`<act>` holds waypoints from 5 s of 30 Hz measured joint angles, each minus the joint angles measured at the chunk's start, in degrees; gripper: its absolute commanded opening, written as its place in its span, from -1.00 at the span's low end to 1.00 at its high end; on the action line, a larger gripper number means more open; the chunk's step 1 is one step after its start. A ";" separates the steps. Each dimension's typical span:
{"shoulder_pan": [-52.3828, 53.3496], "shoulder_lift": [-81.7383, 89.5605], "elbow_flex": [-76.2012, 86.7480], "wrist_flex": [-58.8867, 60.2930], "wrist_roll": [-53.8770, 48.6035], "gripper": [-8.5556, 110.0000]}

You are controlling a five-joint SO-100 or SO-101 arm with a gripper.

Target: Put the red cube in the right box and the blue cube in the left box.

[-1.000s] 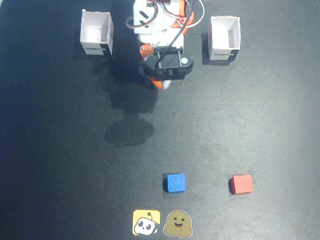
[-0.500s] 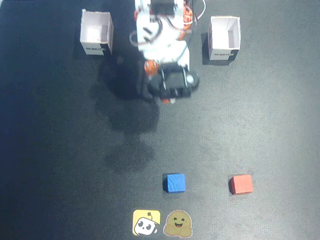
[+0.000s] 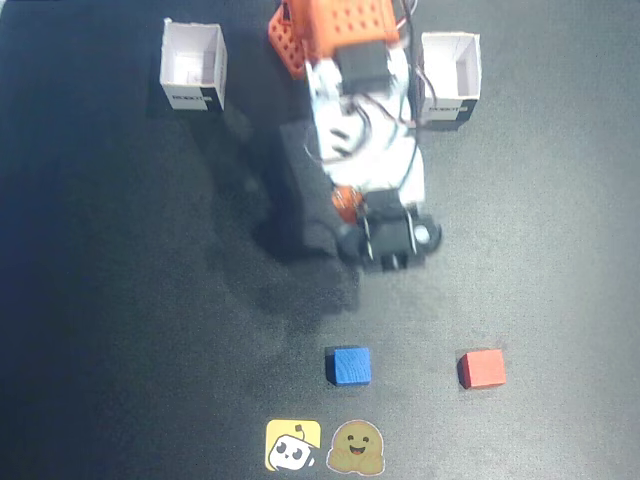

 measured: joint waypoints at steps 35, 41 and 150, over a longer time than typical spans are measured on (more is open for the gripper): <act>-9.14 -34.45 -26.72 -10.72 15.12 -0.61; -10.37 -38.50 -31.29 -10.72 16.70 -0.58; 12.74 -2.81 -2.20 2.55 2.11 -0.66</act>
